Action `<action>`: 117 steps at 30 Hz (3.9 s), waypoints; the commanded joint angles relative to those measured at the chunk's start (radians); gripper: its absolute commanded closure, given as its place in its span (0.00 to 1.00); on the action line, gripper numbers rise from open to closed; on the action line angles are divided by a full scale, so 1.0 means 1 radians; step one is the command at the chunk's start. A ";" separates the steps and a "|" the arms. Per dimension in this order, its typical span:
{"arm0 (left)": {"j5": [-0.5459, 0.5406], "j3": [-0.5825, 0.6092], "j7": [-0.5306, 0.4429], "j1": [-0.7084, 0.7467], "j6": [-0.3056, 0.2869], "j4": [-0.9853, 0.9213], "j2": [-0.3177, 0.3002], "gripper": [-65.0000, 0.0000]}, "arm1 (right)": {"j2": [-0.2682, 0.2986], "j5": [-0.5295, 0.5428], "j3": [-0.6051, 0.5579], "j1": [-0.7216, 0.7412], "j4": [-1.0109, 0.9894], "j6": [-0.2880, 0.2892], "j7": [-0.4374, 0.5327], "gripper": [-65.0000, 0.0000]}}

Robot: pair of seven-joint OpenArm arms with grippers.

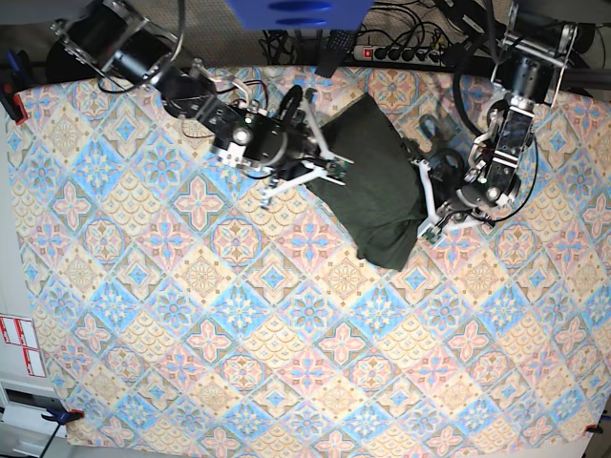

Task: Fold the T-shirt properly
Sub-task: 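Grasp the green bundle with the right gripper and release the left gripper, then drag the green bundle with the right gripper across the cloth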

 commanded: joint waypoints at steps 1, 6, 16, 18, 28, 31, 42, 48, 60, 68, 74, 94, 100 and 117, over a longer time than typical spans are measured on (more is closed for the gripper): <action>-0.008 0.020 -0.013 -0.069 -0.004 -0.034 0.022 0.87 | 0.002 0.002 0.013 -0.004 0.040 0.000 0.016 0.89; -0.008 0.107 -0.016 -0.202 -0.003 -0.135 0.088 0.87 | 0.017 0.001 0.042 -0.067 0.114 0.000 0.016 0.89; -0.009 0.144 -0.010 -0.307 -0.003 -0.157 0.134 0.87 | 0.011 0.001 0.037 -0.089 0.134 0.000 0.016 0.89; -0.012 0.121 -0.008 -0.299 -0.001 -0.126 0.090 0.87 | -0.009 0.007 0.034 -0.084 0.134 0.000 0.016 0.90; -0.019 -0.393 -0.012 -0.103 -0.001 0.003 0.062 0.87 | -0.102 0.039 -0.028 0.031 0.088 0.000 0.017 1.00; -0.019 -0.476 -0.010 -0.044 -0.001 0.069 0.088 0.87 | -0.165 0.041 -0.067 0.072 0.000 0.000 0.017 1.00; -0.020 -0.560 -0.008 0.086 -0.001 0.231 0.140 0.87 | -0.396 0.038 -0.090 0.131 -0.385 0.000 0.031 1.00; -0.020 -0.560 -0.008 0.120 -0.001 0.259 0.150 0.87 | -0.460 0.036 -0.087 0.166 -0.587 0.000 0.100 1.00; -0.020 -0.565 -0.010 0.138 -0.001 0.305 0.156 0.87 | -0.389 0.035 0.096 0.180 -0.679 0.000 0.105 1.00; -0.077 -0.590 -0.008 0.146 -0.003 0.317 0.150 0.87 | -0.268 0.035 0.145 0.180 -0.679 0.000 0.105 1.00; -0.083 -0.590 -0.007 0.163 -0.003 0.319 0.150 0.87 | -0.202 0.035 0.219 0.180 -0.679 0.000 0.106 1.00; -0.158 -0.587 -0.007 0.258 -0.003 0.371 0.157 0.87 | -0.230 0.035 0.352 0.181 -0.508 0.000 0.068 1.00; -0.160 -0.587 -0.010 0.295 -0.003 0.373 0.159 0.87 | -0.288 0.035 0.355 0.186 -0.511 0.000 0.065 1.00; -0.160 -0.588 -0.007 0.378 -0.003 0.471 0.187 0.87 | -0.357 0.035 0.355 0.372 -0.836 0.000 0.221 1.00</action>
